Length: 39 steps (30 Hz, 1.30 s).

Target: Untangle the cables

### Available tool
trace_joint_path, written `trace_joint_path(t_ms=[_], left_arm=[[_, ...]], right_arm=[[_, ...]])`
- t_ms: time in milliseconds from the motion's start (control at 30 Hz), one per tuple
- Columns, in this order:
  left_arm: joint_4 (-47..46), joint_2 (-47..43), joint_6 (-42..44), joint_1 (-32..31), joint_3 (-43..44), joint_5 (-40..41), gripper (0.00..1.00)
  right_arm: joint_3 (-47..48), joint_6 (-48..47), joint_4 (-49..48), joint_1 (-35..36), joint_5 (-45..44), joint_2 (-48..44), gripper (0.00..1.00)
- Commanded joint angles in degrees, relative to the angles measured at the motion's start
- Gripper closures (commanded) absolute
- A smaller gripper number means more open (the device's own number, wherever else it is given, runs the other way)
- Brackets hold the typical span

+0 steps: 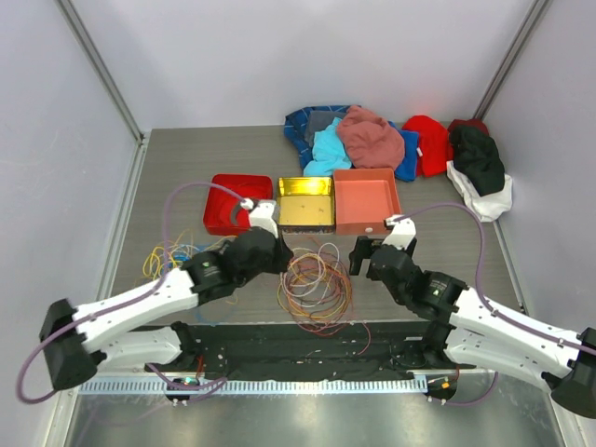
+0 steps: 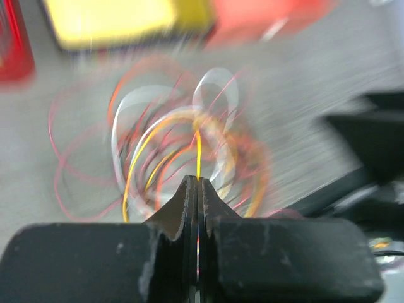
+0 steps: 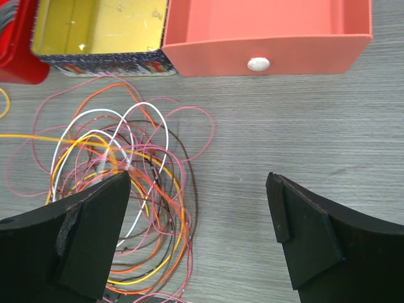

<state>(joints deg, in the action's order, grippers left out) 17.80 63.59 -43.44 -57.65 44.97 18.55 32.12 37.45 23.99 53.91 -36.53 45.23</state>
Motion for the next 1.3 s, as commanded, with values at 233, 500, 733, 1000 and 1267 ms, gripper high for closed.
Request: trace_joint_path(t_ms=[233, 500, 733, 1000, 1267], left_arm=[[11.5, -9.4, 14.3, -0.1, 23.0, 5.7, 1.00], [13.2, -4.7, 19.5, -0.1, 35.5, 7.0, 1.00], [13.1, -2.9, 12.5, -0.1, 25.7, 2.1, 1.00], [9.2, -7.6, 2.0, -0.1, 5.4, 0.3, 0.97], [9.4, -7.0, -3.3, -0.1, -2.6, 1.8, 0.58]], right_arm=[[0.5, -0.8, -8.0, 0.2, 5.7, -2.7, 0.02], [-0.7, -2.8, -11.4, 0.2, 12.5, -8.0, 0.02], [0.8, -1.2, -6.1, 0.2, 16.7, 4.3, 0.04], [-4.3, 0.3, -12.7, 0.4, 19.2, 6.2, 0.19], [-0.4, -0.4, -17.3, 0.5, 20.6, 15.5, 0.30]])
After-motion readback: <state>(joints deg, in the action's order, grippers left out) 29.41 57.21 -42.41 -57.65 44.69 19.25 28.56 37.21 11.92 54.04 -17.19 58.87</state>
